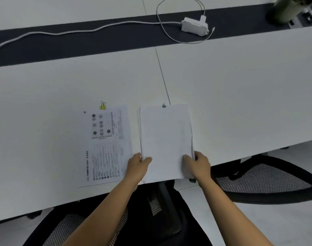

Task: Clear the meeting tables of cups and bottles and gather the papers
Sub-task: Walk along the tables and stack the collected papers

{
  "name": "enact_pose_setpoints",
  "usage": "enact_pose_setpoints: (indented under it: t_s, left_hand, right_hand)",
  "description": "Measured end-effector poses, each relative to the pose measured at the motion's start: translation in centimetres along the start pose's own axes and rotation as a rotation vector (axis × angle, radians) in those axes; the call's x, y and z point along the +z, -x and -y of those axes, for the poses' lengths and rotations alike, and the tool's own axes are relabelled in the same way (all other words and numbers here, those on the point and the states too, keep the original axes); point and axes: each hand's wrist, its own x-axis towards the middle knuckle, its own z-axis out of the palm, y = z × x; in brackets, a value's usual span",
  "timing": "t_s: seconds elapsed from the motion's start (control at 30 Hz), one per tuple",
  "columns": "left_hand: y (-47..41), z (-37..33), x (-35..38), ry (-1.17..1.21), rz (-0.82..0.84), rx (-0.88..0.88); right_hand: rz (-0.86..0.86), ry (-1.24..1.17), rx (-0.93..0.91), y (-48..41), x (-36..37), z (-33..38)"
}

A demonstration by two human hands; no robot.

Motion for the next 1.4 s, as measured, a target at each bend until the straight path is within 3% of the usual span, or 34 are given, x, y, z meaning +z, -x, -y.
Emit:
enact_pose_setpoints:
  t_s: [0.2,0.33,0.47,0.53,0.6,0.67,0.83,1.0,1.17,1.4]
  left_hand:
    - [-0.5,0.3,-1.7,0.021,0.069,-0.051]
    - [0.2,0.4,-2.2,-0.017,0.082,-0.057]
    - [0.9,-0.1,-2.8,0.034,0.051,-0.067]
    - [1.4,-1.0,-3.3,0.184,0.092,-0.070]
    - [2.0,-2.2,-4.4,0.390,0.117,-0.032]
    - [2.4,-3.3,-6.1,0.441,0.058,0.033]
    - [2.2,-2.0,-11.6,0.250,-0.230,0.173]
    - [1.2,2.2,-16.5,0.124,-0.457,0.155]
    - [-0.9,5.8,-19.0,-0.040,-0.438,0.033]
    - [-1.1,6.0,-18.9,-0.136,-0.432,0.036]
  right_hand:
    - [0.082,-0.303,0.134,1.6,0.0,0.6]
    - [0.266,-0.472,0.276,2.5,-0.4,1.4]
    - [0.262,-0.600,0.109,2.9,-1.3,2.1]
    - [0.311,-0.681,0.046,3.2,-1.6,2.4]
    - [0.362,-0.640,-0.019,3.7,-1.5,2.8]
    - [0.393,-0.560,-0.083,4.3,-0.6,3.7]
    - [0.386,-0.390,-0.184,5.5,4.8,7.5]
    - [0.409,-0.114,-0.310,6.5,11.7,10.5]
    - [0.434,0.232,-0.386,6.0,15.5,10.2]
    - [0.406,0.102,-0.236,6.3,15.3,9.9]
